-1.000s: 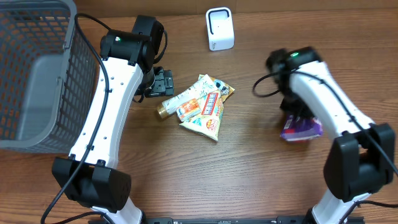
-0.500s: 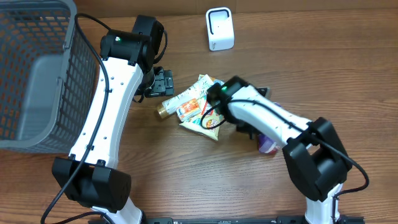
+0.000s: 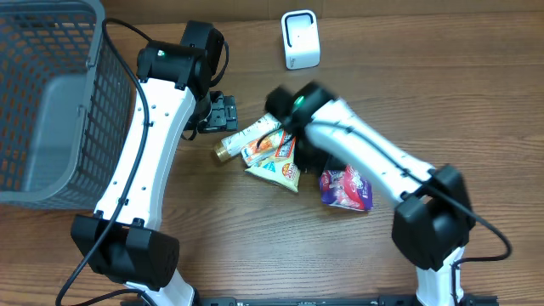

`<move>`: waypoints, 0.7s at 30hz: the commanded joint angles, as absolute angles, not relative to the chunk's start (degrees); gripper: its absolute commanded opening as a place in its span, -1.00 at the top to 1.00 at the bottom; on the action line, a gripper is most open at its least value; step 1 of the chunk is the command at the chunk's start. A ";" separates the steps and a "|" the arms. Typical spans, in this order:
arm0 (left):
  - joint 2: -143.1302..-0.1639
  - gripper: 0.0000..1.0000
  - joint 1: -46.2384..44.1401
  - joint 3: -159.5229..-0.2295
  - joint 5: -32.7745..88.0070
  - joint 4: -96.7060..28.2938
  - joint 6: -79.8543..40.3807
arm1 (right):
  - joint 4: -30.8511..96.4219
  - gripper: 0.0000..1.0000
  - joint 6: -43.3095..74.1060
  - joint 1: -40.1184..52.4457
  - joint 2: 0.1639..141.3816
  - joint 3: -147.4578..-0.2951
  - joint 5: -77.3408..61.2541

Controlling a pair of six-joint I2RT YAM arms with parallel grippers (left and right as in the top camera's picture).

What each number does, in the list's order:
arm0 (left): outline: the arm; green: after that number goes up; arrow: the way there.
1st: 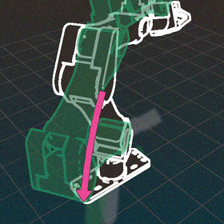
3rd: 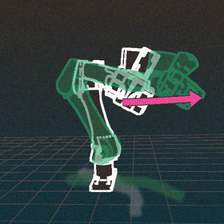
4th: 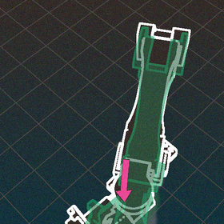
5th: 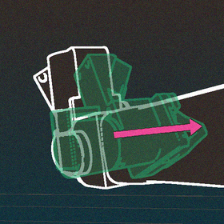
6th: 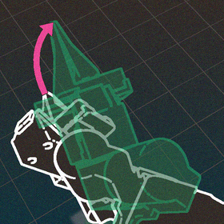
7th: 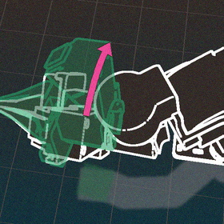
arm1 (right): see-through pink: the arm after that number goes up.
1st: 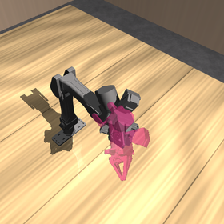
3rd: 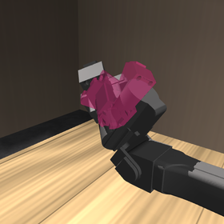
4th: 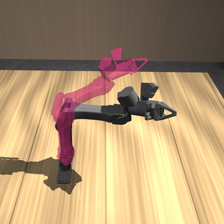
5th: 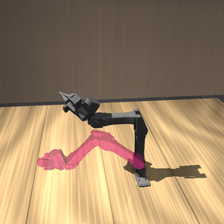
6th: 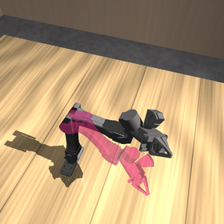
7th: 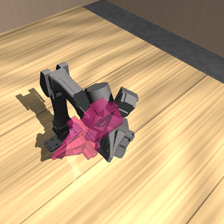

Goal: Scan the item barcode

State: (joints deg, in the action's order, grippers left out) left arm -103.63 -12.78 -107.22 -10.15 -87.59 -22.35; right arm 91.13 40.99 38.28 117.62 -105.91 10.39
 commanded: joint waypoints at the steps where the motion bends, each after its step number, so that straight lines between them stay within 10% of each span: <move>1: -104.14 -0.99 -12.78 -107.37 -10.92 -87.57 -22.74 | 93.06 -0.79 30.81 30.50 117.01 -112.25 4.95; 12: -104.14 -0.99 -12.78 -107.37 -10.92 -87.55 -22.74 | 92.62 -0.95 2.57 9.58 117.03 -104.90 -23.59; 21: -104.14 -1.00 -12.78 -107.37 -10.92 -87.55 -22.74 | 85.06 -0.63 -2.39 9.50 117.03 -89.47 -31.59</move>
State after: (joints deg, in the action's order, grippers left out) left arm -103.63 -12.78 -107.22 -10.13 -87.61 -22.35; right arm 86.56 2.04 9.41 117.60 -92.71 -25.85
